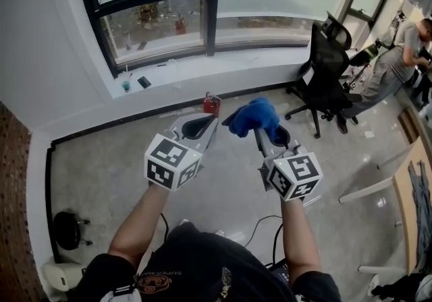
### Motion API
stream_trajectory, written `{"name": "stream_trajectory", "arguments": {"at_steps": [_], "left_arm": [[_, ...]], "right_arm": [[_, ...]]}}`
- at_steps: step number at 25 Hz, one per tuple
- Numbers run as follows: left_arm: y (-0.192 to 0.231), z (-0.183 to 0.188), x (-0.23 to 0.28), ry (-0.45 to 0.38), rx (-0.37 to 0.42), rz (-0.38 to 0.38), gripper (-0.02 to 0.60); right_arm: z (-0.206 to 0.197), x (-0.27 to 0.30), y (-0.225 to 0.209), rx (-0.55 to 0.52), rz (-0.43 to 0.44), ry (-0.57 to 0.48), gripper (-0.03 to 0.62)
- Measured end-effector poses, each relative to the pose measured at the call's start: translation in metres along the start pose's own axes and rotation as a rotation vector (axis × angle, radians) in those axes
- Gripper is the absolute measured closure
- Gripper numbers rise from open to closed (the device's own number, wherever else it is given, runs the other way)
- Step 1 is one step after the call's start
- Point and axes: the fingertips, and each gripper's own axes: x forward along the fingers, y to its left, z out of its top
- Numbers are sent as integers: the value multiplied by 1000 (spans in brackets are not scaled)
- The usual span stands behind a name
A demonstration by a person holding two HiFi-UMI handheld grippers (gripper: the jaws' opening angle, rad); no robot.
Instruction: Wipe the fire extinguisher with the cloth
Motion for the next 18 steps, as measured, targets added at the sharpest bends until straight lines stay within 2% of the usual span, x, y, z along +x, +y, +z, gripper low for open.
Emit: {"name": "stream_trajectory", "arguments": {"at_steps": [8,13,18], "left_arm": [[21,-7,4,43,-4,84,574],[48,-17,21,46,-23,76,574],[93,-28,51,47,-40,57,574]], "right_arm": [[-10,13,-24,16,30,4,530],[-19,44,-34,19,20,27,530],[-26,90,-46,-6,1,66,530]]}}
